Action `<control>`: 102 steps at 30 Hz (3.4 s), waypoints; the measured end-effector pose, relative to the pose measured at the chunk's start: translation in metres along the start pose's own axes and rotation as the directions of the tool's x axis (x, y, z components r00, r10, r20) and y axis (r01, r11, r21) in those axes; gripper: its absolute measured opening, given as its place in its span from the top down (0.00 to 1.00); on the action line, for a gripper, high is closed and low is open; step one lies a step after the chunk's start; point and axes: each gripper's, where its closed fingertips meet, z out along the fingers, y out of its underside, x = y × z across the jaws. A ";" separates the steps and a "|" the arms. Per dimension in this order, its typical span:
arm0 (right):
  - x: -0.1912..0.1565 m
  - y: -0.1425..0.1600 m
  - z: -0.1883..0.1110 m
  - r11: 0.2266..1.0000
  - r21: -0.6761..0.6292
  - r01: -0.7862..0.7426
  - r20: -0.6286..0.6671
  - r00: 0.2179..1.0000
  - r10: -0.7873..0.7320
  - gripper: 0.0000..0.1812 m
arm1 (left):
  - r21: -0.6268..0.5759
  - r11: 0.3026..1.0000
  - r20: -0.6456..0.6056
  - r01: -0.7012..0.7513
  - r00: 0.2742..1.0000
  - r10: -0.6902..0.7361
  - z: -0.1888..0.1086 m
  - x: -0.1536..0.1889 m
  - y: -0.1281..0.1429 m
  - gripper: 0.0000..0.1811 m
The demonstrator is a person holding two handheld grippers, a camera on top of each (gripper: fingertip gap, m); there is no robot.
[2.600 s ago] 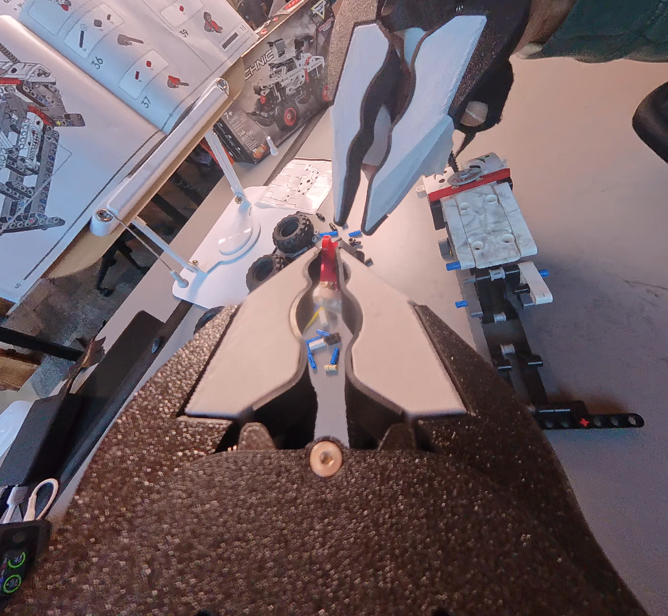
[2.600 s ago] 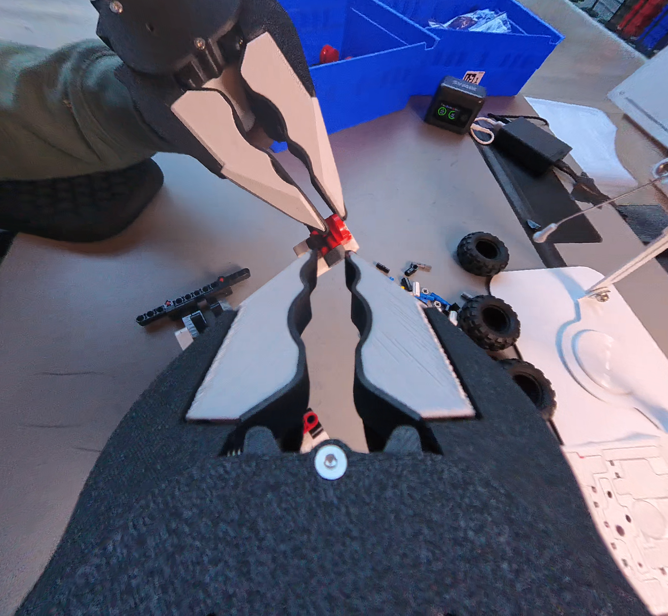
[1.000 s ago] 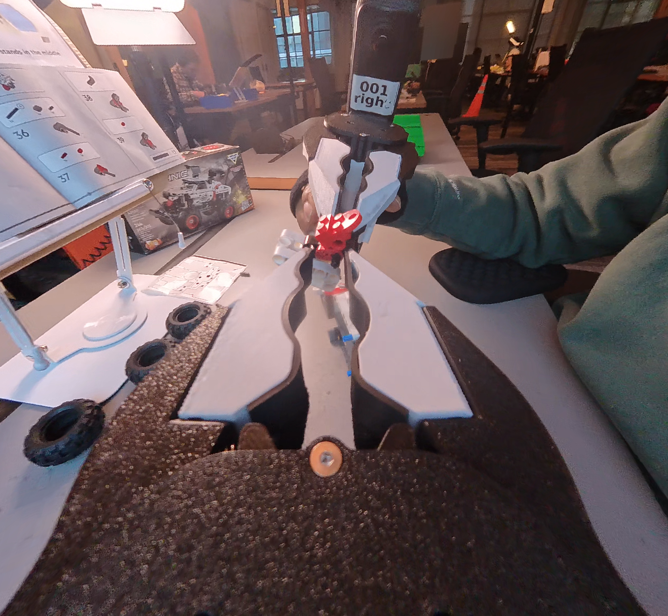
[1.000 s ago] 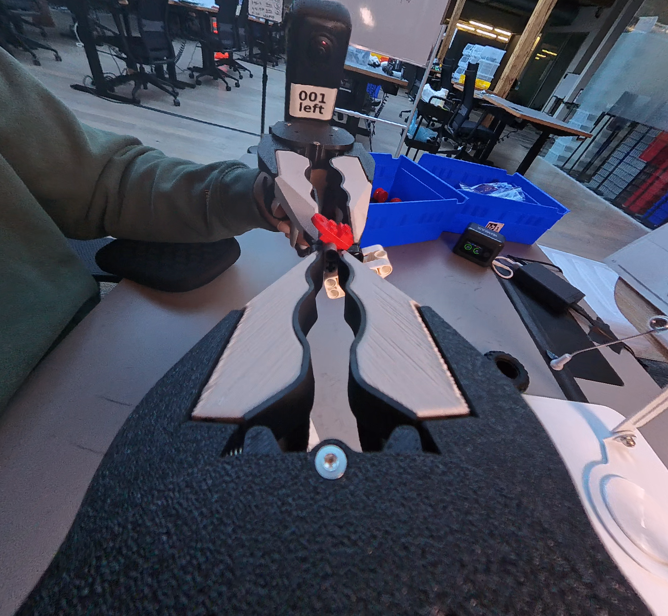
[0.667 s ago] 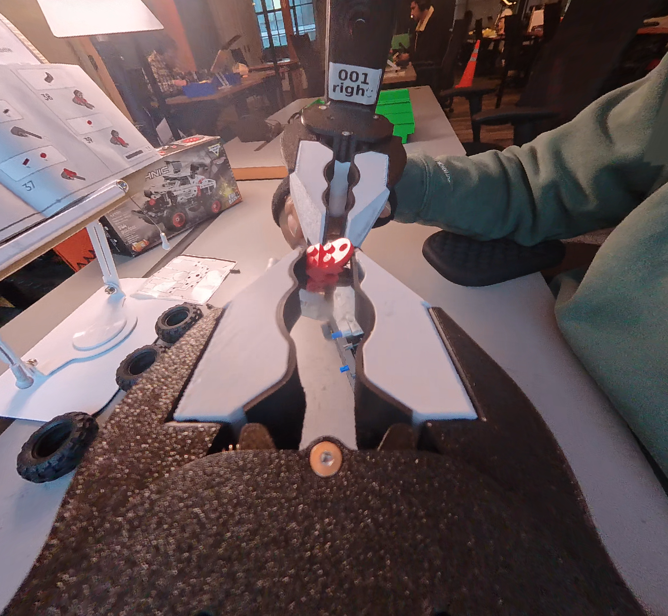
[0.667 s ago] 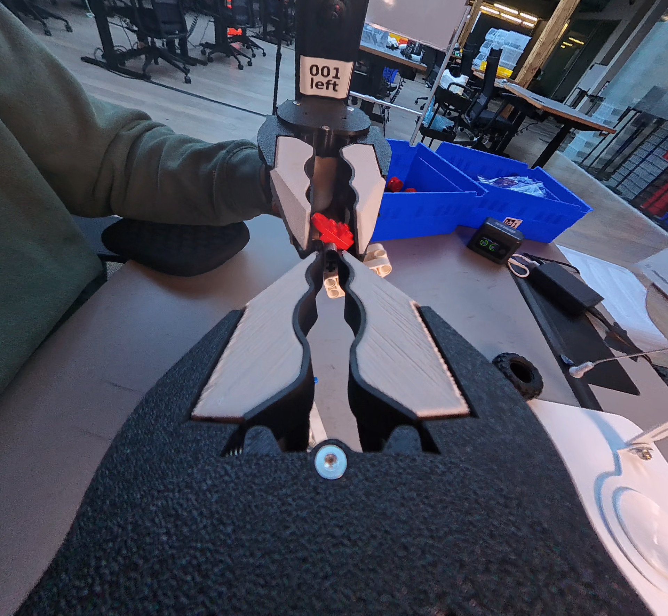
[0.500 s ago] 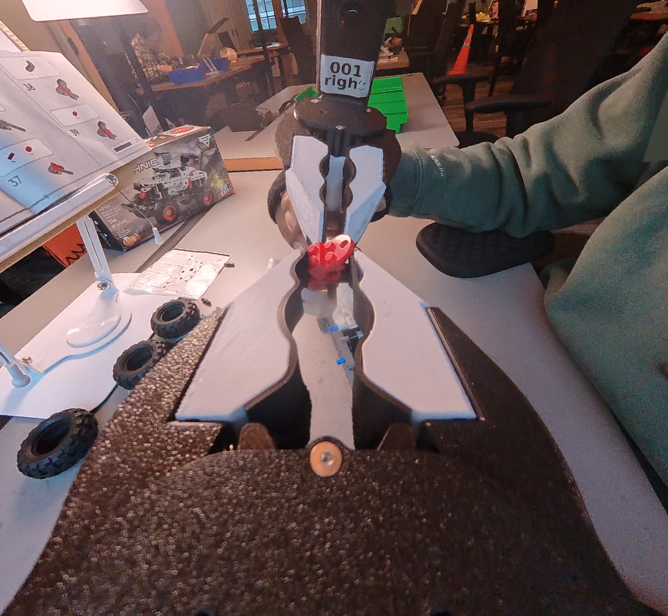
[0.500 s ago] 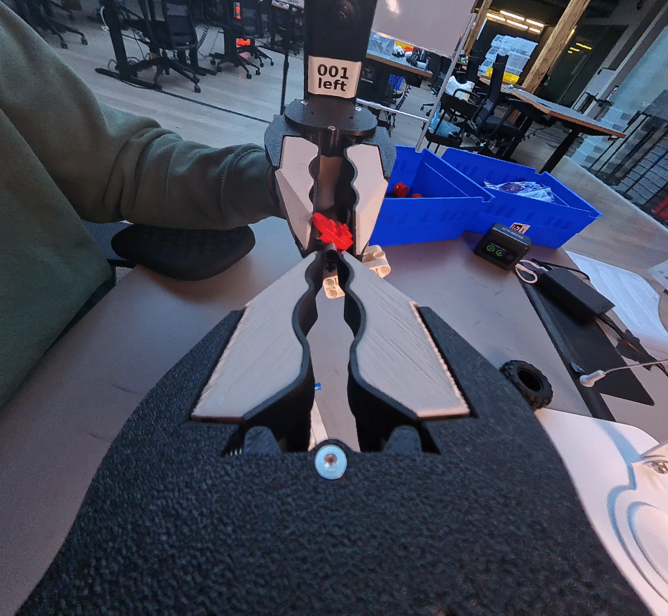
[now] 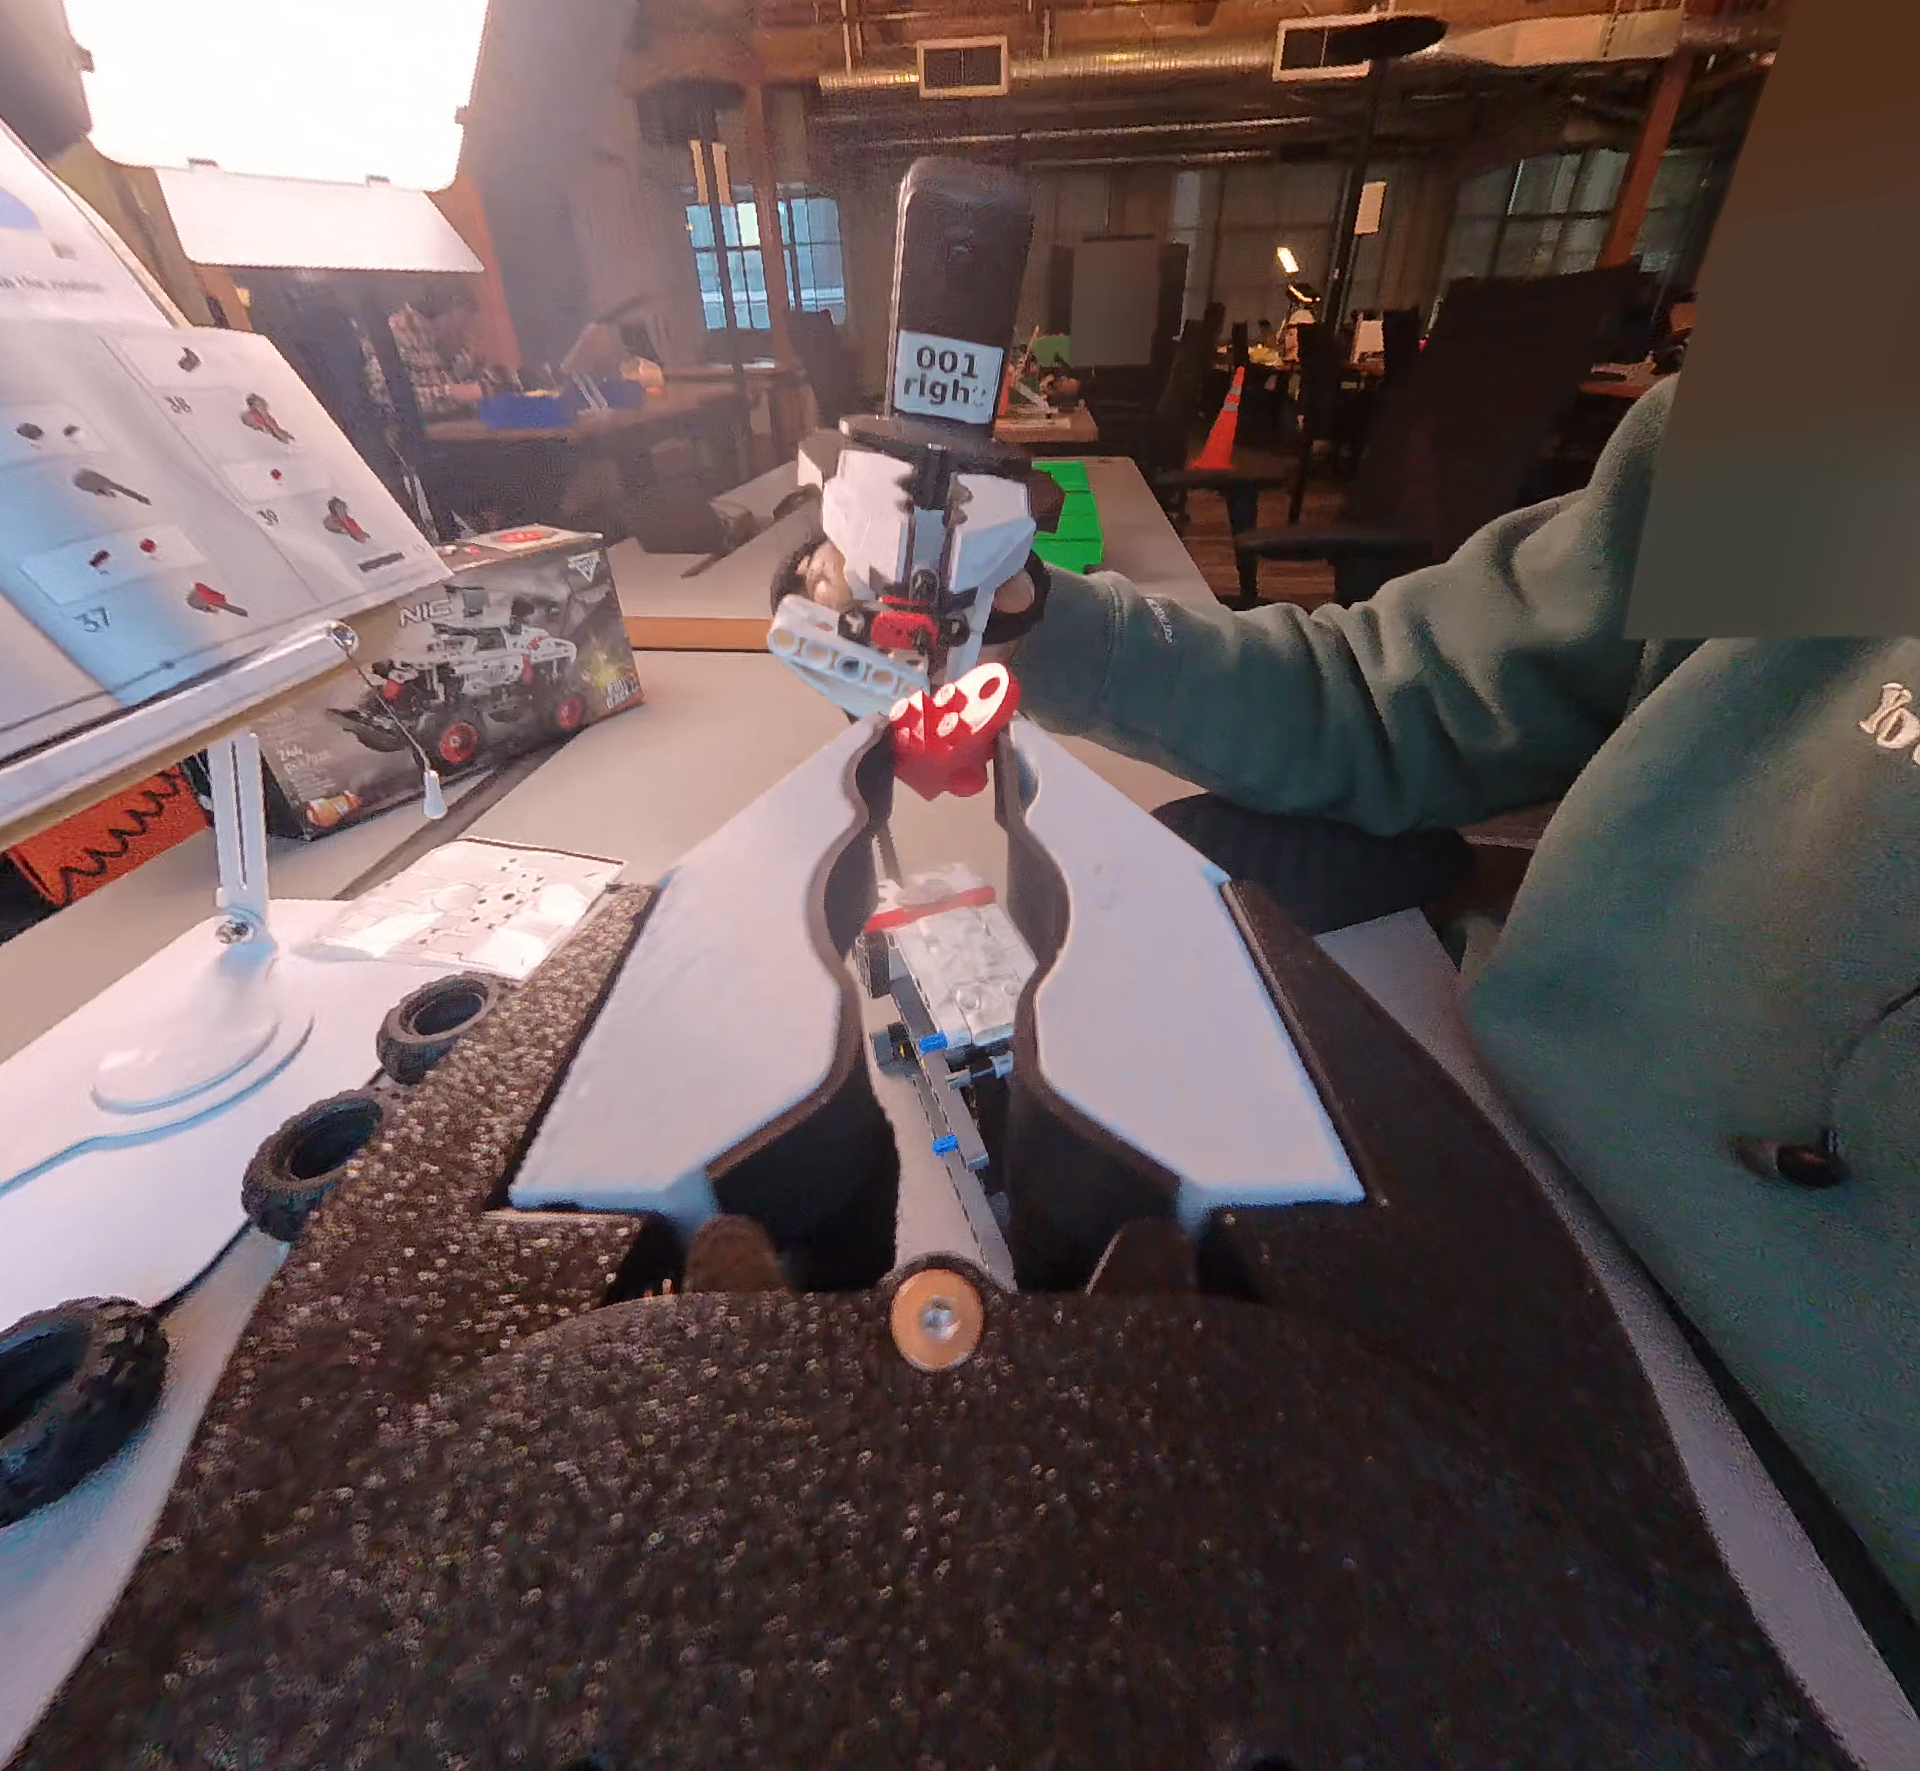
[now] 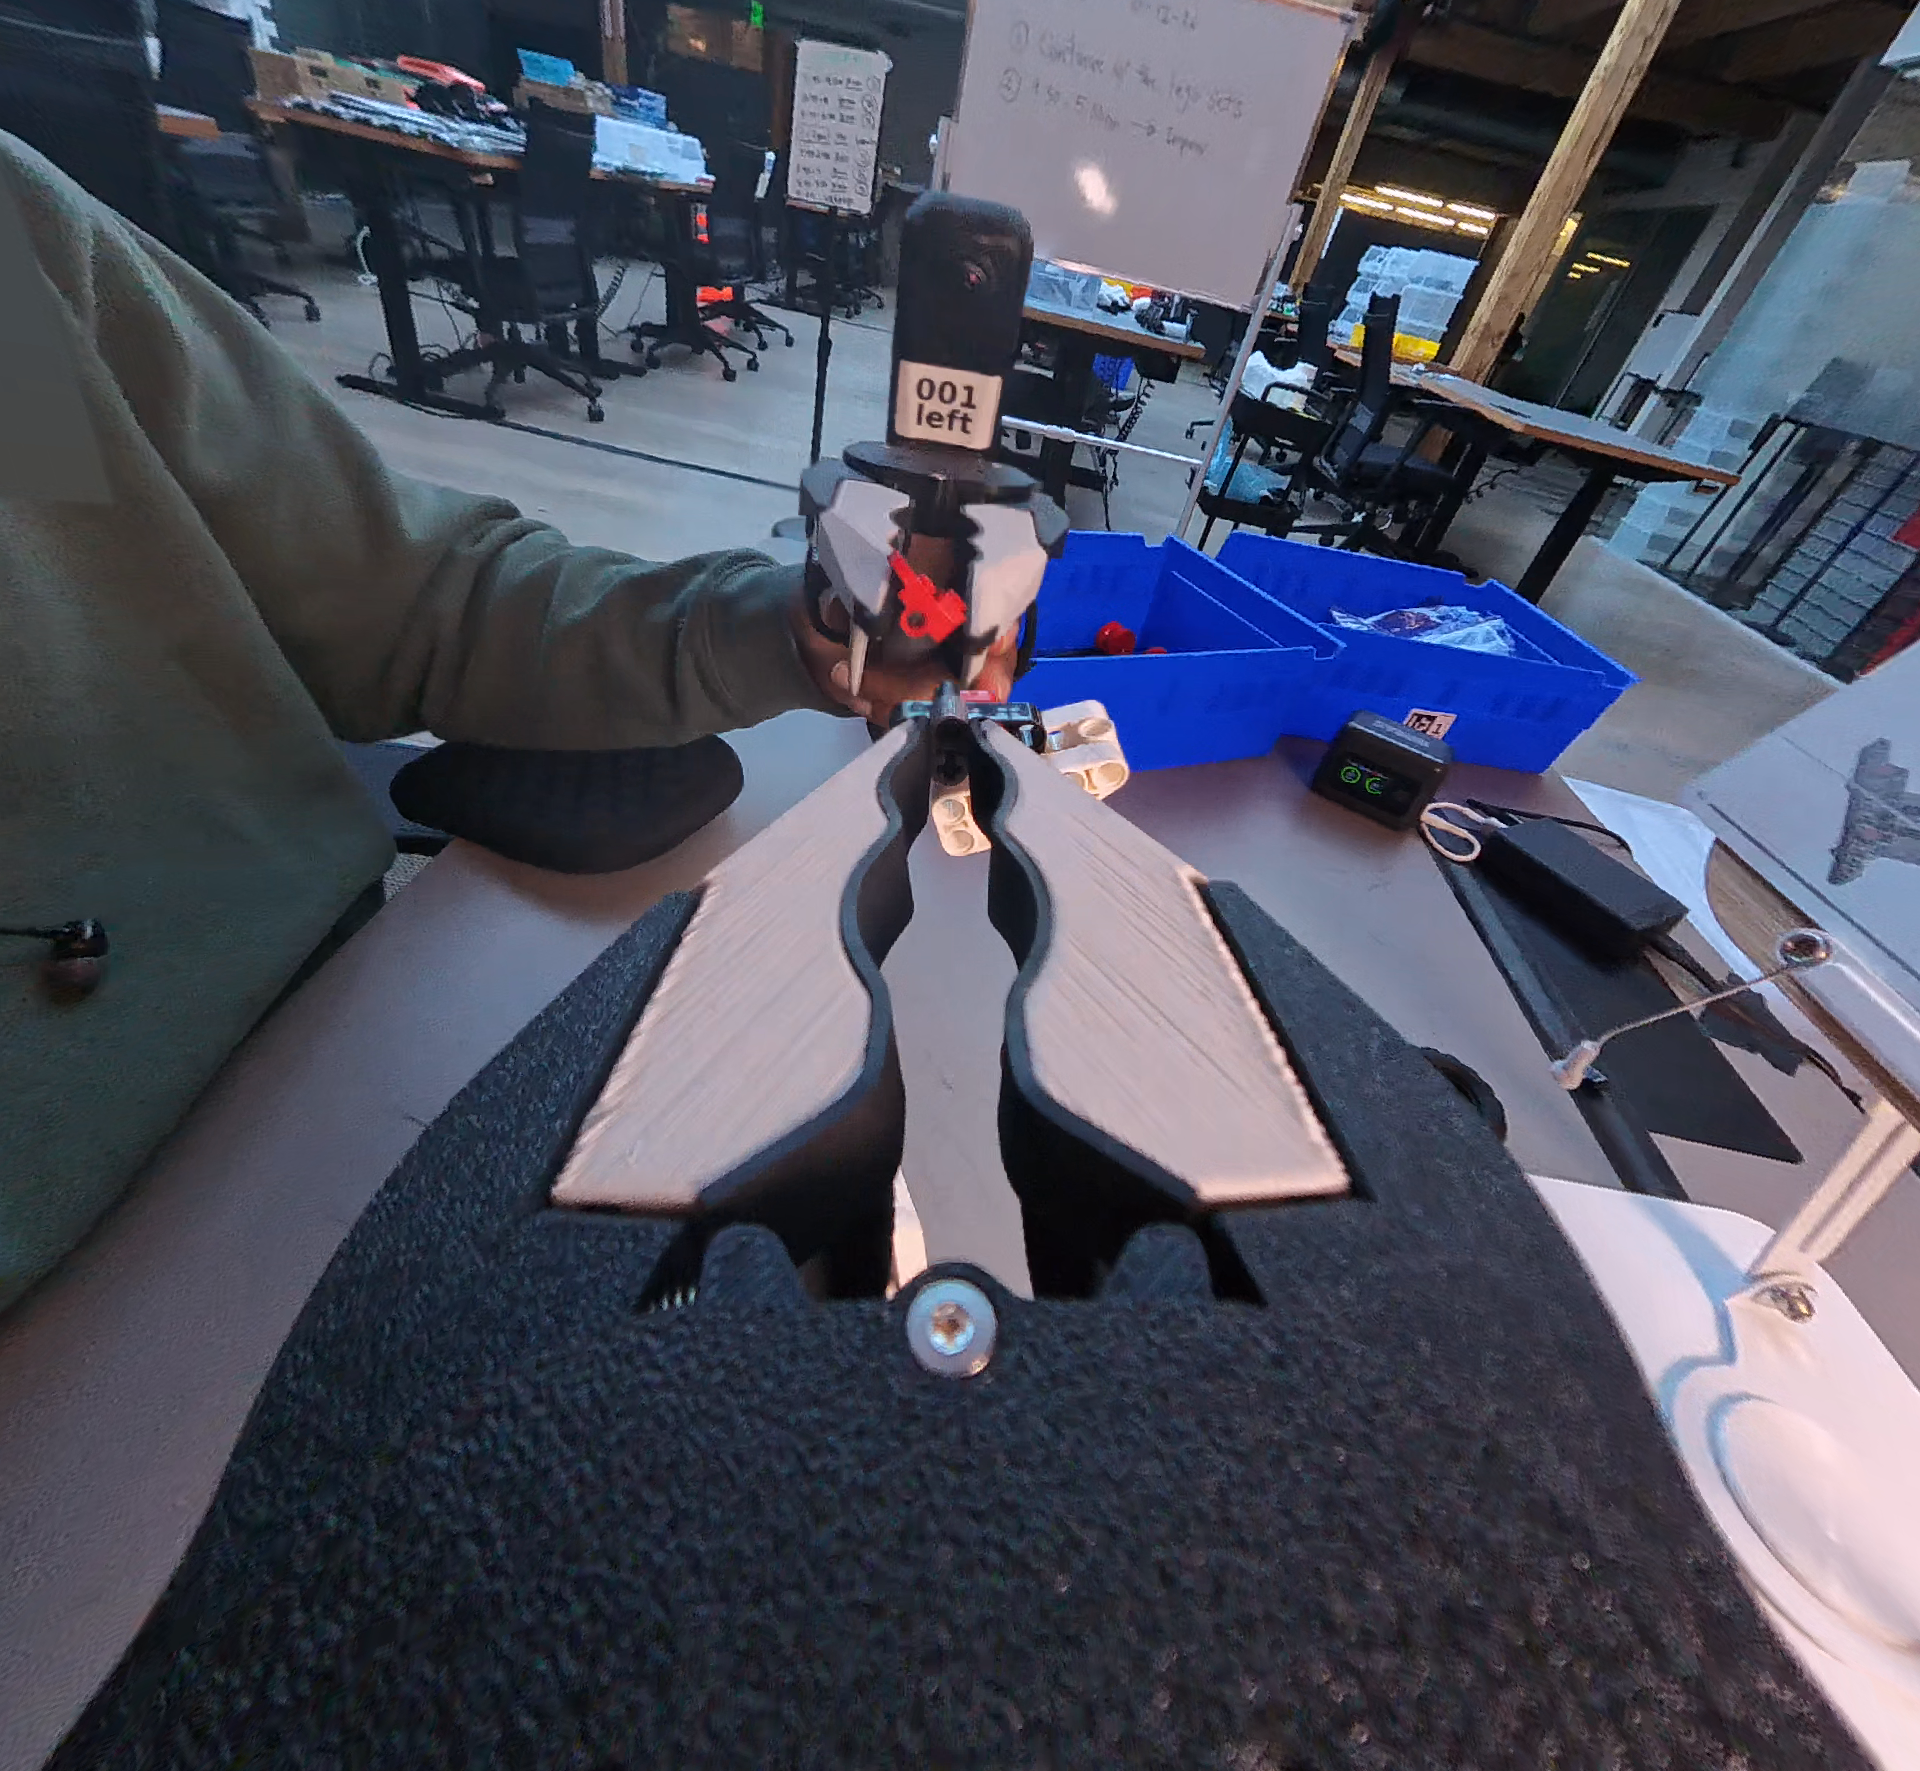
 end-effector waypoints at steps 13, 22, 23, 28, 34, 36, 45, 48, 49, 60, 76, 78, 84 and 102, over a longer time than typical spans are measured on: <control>-0.003 0.015 -0.006 0.999 -0.033 -0.041 0.022 0.999 0.041 0.97 | -0.730 0.675 0.081 0.108 0.994 -0.072 0.000 -0.021 0.198 0.89; -0.006 0.024 0.002 0.997 -0.067 -0.028 0.027 0.999 0.030 0.97 | -0.371 0.922 0.065 0.114 0.993 -0.096 0.015 -0.020 0.099 0.75; -0.006 0.026 0.004 0.997 -0.071 -0.029 0.026 0.999 0.031 0.97 | -0.301 0.952 0.082 0.050 0.996 -0.026 0.016 -0.020 0.078 0.79; -0.007 0.034 0.014 0.994 -0.095 -0.049 0.032 0.998 0.052 0.97 | -0.246 0.931 0.153 -0.271 0.937 0.313 0.023 -0.007 0.034 0.88; -0.013 0.041 0.024 0.988 -0.122 -0.090 0.058 0.994 0.097 0.97 | -0.388 0.821 0.179 -0.420 0.839 0.514 0.027 -0.012 0.048 0.87; -0.013 0.042 0.024 0.986 -0.125 -0.113 0.063 0.991 0.121 0.97 | -0.406 0.800 0.175 -0.441 0.822 0.542 0.027 -0.011 0.049 0.87; -0.014 0.048 0.028 0.970 -0.141 -0.197 0.089 0.973 0.211 0.97 | -0.512 0.666 0.154 -0.543 0.705 0.693 0.027 -0.016 0.058 0.91; -0.016 0.043 0.024 0.970 -0.099 -0.223 0.137 0.962 0.235 0.97 | -0.501 0.646 0.166 -0.576 0.669 0.725 0.029 -0.012 0.051 0.93; -0.017 0.042 0.021 0.968 -0.087 -0.234 0.156 0.957 0.245 0.96 | -0.496 0.639 0.169 -0.589 0.656 0.736 0.030 -0.010 0.048 0.95; -0.002 0.018 -0.019 0.968 0.034 -0.248 0.140 0.960 0.241 0.97 | -0.362 0.756 0.278 -0.546 0.710 0.647 0.007 -0.009 0.009 0.96; 0.006 0.048 -0.003 0.975 -0.120 -0.185 0.022 0.982 0.189 0.97 | -0.614 0.698 0.228 0.370 0.929 -0.292 0.004 -0.032 0.192 0.95; 0.004 0.051 -0.003 0.974 -0.140 -0.178 0.021 0.983 0.183 0.97 | -0.622 0.676 0.249 0.394 0.919 -0.306 0.003 -0.033 0.196 0.92; 0.003 0.048 -0.004 0.977 -0.140 -0.162 0.022 0.986 0.167 0.97 | -0.387 0.834 0.251 0.394 0.915 -0.316 0.000 -0.051 0.134 0.82; -0.012 0.055 0.017 0.973 -0.208 -0.095 0.048 0.993 0.107 0.96 | -0.129 0.992 0.121 0.015 0.993 0.001 0.036 -0.004 0.045 0.96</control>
